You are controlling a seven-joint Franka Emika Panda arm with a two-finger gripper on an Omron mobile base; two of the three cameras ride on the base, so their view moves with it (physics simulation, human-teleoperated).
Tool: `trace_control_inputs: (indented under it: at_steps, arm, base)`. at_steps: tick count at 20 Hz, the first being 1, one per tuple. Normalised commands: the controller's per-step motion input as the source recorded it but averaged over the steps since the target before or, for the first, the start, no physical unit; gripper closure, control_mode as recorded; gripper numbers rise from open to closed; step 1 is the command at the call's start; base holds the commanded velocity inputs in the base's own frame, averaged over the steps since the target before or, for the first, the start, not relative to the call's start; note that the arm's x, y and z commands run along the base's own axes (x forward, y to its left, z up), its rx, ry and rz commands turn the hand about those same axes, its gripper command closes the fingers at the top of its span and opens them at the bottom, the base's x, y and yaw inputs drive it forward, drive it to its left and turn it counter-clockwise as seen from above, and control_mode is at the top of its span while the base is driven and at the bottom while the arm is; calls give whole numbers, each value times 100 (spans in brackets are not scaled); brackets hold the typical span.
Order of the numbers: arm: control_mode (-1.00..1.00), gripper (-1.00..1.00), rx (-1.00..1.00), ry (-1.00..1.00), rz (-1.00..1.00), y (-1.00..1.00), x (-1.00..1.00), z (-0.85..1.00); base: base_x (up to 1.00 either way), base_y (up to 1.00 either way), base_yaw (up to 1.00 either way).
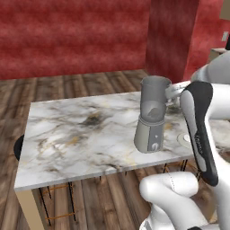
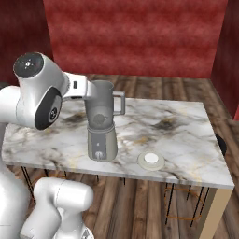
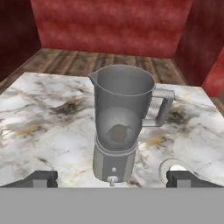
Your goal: Grab the lime and lemon from the fridge, place them in the blender, close the lid, and turn on the blender to create a marinade.
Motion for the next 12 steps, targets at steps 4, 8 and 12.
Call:
trace_control_inputs:
  at_steps: [4,8,12]
  arm:
    - [-100,-100,-11,1,0,52,-80,-100]
    - [-100,-100,-7,7,0,50,-58,-95]
    - [-100,-100,0,3,0,13,-14,-32]
  base:
    - [0,0,0]
    - [0,0,0]
    - [0,0,0]
